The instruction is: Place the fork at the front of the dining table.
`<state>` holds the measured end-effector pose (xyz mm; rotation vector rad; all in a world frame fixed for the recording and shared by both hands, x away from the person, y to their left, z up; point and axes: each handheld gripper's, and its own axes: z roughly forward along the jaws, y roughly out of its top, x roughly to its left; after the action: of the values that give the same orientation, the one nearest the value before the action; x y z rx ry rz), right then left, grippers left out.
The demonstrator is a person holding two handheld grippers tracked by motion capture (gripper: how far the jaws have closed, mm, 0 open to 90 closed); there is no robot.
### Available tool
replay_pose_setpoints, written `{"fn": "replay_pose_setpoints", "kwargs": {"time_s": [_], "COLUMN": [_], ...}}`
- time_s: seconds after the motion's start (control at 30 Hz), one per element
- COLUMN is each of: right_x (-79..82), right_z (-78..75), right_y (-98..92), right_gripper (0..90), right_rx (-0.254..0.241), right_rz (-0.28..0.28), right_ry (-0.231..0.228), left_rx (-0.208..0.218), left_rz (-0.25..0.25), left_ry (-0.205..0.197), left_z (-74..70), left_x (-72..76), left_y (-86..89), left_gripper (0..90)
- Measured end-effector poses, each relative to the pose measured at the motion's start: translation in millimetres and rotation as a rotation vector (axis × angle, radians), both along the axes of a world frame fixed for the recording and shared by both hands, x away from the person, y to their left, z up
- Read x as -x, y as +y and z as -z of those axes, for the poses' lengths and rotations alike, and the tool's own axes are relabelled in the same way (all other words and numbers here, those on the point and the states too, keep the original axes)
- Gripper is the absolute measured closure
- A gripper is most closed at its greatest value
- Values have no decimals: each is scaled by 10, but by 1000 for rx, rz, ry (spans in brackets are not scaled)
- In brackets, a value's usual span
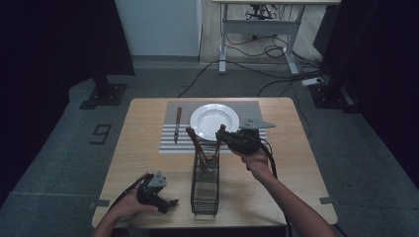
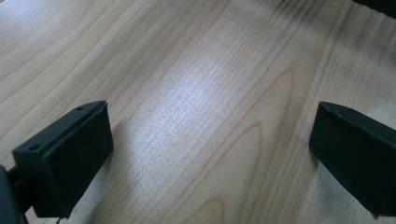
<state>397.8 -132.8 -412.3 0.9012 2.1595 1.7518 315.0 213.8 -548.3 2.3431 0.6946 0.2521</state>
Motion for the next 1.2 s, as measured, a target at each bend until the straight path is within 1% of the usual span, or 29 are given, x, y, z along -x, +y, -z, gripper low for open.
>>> {"fn": "replay_pose_setpoints", "kwargs": {"time_s": [0.27,0.37,0.4,0.43,0.57,0.6,0.67,0.7,0.73,0.77,0.8,0.83,0.87,0.9,0.93,0.97,1.03,1.13,1.2], "right_x": [83,107,107,118,143,152,159,178,178,189,189,195,195,194,194,186,176,167,148], "right_z": [-135,-197,-197,-244,-330,-357,-375,-431,-431,-480,-480,-519,-519,-544,-544,-559,-566,-568,-562], "right_y": [-68,-103,-103,-134,-198,-218,-233,-282,-282,-332,-332,-381,-381,-429,-429,-478,-516,-545,-594], "right_gripper": [800,800,800,801,801,801,801,801,801,801,801,801,801,801,801,801,801,801,801], "right_rx": [-27,-40,-40,-53,-80,-93,-99,-109,-109,-116,-116,-126,-126,-132,-132,-135,-141,-140,-130], "right_rz": [-4,-6,-6,-9,-6,1,4,13,13,22,22,33,33,46,46,56,67,75,96], "right_ry": [-41,-54,-54,-63,-75,-84,-89,-103,-103,-118,-118,-126,-126,-135,-135,-137,-135,-136,-140], "left_rx": [0,0,0,0,0,0,0,0,0,0,0,-1,0,0,0,-1,-1,-1,-1], "left_rz": [-1,-1,-1,-1,-1,-1,-1,-1,-1,-1,-1,-1,-1,-1,-1,-1,-1,-1,-1], "left_ry": [0,0,0,0,-1,-1,-1,-1,-1,-1,-1,-1,-1,-1,-1,-1,-1,-1,-1], "left_z": [0,0,0,0,0,0,0,0,0,0,0,0,0,0,0,0,0,0,0], "left_x": [1,1,1,1,1,1,1,1,1,1,1,1,1,1,1,1,1,1,1], "left_y": [0,0,0,0,0,0,0,0,0,0,0,0,0,0,0,0,0,0,0], "left_gripper": [0,0,0,0,0,0,0,0,0,0,0,0,0,0,0,0,0,0,0]}}
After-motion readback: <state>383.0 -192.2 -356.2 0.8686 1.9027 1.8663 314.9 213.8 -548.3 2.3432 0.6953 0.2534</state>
